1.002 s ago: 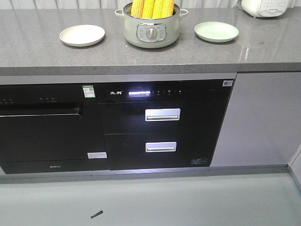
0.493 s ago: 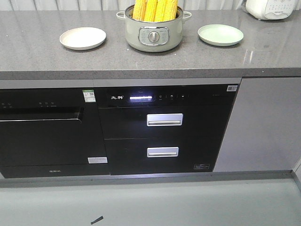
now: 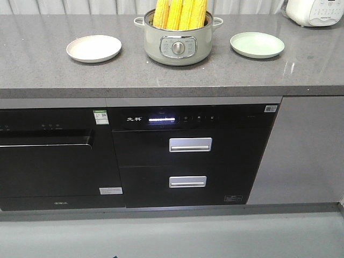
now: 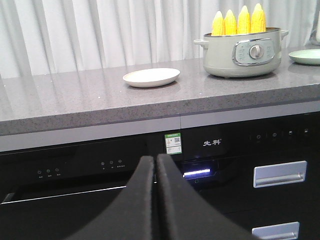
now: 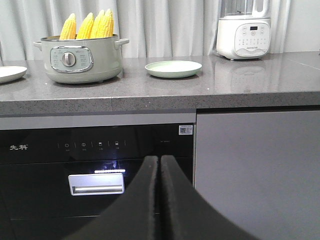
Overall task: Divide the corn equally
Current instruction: 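Drive the base up to the counter edge facing the pot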
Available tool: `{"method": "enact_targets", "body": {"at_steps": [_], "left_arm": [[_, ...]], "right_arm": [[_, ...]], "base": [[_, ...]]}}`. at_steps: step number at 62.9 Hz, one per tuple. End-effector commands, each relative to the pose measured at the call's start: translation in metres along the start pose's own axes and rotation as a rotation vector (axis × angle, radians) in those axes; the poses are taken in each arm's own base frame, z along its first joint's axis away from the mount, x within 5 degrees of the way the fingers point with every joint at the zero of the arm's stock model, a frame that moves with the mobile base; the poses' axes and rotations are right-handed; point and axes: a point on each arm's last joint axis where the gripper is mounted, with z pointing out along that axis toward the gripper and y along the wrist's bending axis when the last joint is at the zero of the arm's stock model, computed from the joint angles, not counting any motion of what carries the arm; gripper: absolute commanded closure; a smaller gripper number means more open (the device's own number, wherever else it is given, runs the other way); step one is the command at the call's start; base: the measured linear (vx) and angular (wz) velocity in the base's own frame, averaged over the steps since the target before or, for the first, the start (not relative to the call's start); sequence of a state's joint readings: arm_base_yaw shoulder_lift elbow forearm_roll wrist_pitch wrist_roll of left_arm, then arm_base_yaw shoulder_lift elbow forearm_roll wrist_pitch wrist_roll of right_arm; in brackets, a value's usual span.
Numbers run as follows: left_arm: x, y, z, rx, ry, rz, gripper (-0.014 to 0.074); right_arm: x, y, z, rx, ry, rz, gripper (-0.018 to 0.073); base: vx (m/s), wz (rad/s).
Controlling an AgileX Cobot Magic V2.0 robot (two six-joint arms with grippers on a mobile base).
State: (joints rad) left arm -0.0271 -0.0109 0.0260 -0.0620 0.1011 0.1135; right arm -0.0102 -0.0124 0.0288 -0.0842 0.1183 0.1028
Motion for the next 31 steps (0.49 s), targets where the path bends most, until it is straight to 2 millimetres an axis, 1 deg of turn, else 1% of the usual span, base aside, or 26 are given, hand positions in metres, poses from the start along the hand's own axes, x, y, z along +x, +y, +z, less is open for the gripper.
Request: {"method": "enact_targets", "body": {"at_steps": [1, 31], "left_arm": [[-0.0030, 0.0006, -0.0007, -0.009, -0.081, -0.011, 0.0603], [-0.0030, 0.0006, -0.0007, -0.009, -0.081, -0.011, 0.0603]], "right_arm": [[-0.0047, 0.0003, -0.0002, -0.001, -0.072, -0.014, 0.0566], [-0.0047, 0.0003, -0.0002, -0.001, -0.072, -0.014, 0.0566]], "base": [[0.10, -0.01], [0.11, -0.02]]}}
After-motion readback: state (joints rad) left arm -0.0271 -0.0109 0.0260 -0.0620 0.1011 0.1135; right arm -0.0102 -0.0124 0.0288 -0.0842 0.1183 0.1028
